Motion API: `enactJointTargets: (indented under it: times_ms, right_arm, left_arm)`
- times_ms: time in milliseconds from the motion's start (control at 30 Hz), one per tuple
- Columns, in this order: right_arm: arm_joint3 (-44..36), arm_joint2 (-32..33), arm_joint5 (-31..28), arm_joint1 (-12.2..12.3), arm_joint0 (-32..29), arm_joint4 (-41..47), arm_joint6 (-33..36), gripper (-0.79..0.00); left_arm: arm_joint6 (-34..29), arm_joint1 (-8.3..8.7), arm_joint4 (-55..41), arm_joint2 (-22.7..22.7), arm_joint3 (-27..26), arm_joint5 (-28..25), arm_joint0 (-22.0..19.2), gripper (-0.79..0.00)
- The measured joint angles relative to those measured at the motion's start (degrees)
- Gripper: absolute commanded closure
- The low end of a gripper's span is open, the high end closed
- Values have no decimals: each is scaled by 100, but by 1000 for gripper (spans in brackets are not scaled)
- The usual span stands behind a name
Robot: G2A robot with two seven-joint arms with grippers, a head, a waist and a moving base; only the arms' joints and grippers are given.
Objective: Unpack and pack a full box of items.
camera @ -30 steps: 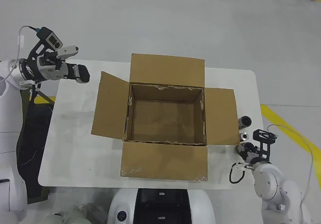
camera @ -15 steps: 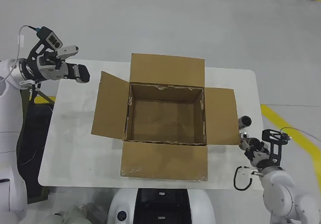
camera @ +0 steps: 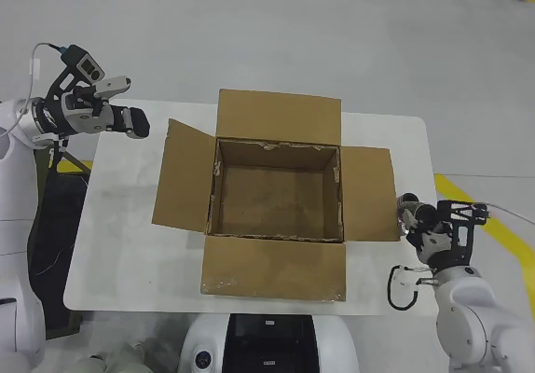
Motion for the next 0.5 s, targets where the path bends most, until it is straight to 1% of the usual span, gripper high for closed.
enactJointTargets:
  times_ms: [233,367,500]
  right_arm:
    - [0,-662,-107,-7,738,-386,95,0]
    - [0,-996,-51,-17,1058,-669,274,0]
    - [0,-1222,-19,-31,1294,-727,434,0]
  left_arm:
    - [0,0,0,0,0,0,0,-785]
    - [0,0,0,0,0,0,0,-785]
    - [0,0,0,0,0,0,0,-785]
